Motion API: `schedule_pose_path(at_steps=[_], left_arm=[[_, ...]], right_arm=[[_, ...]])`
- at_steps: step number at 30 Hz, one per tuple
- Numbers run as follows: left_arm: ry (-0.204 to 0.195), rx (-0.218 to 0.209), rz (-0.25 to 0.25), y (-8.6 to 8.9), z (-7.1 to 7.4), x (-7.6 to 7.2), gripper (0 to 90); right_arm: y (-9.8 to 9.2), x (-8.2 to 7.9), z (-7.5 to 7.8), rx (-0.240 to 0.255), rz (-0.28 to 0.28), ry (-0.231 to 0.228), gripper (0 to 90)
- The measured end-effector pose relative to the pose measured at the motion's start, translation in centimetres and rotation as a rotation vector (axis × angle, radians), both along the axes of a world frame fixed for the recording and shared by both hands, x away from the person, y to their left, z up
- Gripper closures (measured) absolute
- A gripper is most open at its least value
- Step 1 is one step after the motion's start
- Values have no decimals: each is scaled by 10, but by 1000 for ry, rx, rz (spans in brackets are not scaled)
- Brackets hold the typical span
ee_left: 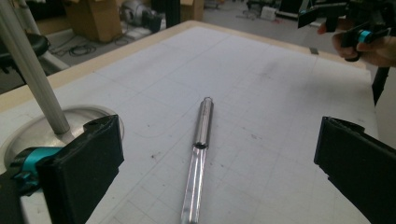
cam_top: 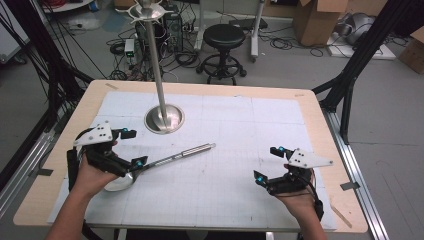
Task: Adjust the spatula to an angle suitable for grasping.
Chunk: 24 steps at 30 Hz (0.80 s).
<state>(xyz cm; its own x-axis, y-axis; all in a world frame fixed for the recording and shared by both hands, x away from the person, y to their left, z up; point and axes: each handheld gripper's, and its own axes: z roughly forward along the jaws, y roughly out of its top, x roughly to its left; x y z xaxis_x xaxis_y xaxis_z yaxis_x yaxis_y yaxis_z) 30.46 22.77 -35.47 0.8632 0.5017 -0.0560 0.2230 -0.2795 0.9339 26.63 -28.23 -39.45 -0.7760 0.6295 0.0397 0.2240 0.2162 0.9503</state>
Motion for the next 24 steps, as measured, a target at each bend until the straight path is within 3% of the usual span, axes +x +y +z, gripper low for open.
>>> schedule_pose_path(at_steps=[4, 6, 11, 16, 19, 24], left_arm=[[10, 82, -6, -21, 10, 12, 17], [14, 75, -22, -25, 13, 15, 17], [25, 106, -41, -37, 19, 24, 17], [55, 196, -43, -57, 16, 40, 17], [62, 208, -47, -64, 17, 44, 17], [53, 267, -46, -78, 19, 52, 17]], right_arm=[[0, 1, -1, -4, -5, -3, 3], [0, 0, 0, 0, -6, -4, 3], [-1, 1, -1, -1, -8, 0, 2], [-2, 2, -2, 2, -10, 5, 2], [-2, 2, -1, 5, -9, 2, 2], [-5, 3, -2, 9, -16, 8, 3]])
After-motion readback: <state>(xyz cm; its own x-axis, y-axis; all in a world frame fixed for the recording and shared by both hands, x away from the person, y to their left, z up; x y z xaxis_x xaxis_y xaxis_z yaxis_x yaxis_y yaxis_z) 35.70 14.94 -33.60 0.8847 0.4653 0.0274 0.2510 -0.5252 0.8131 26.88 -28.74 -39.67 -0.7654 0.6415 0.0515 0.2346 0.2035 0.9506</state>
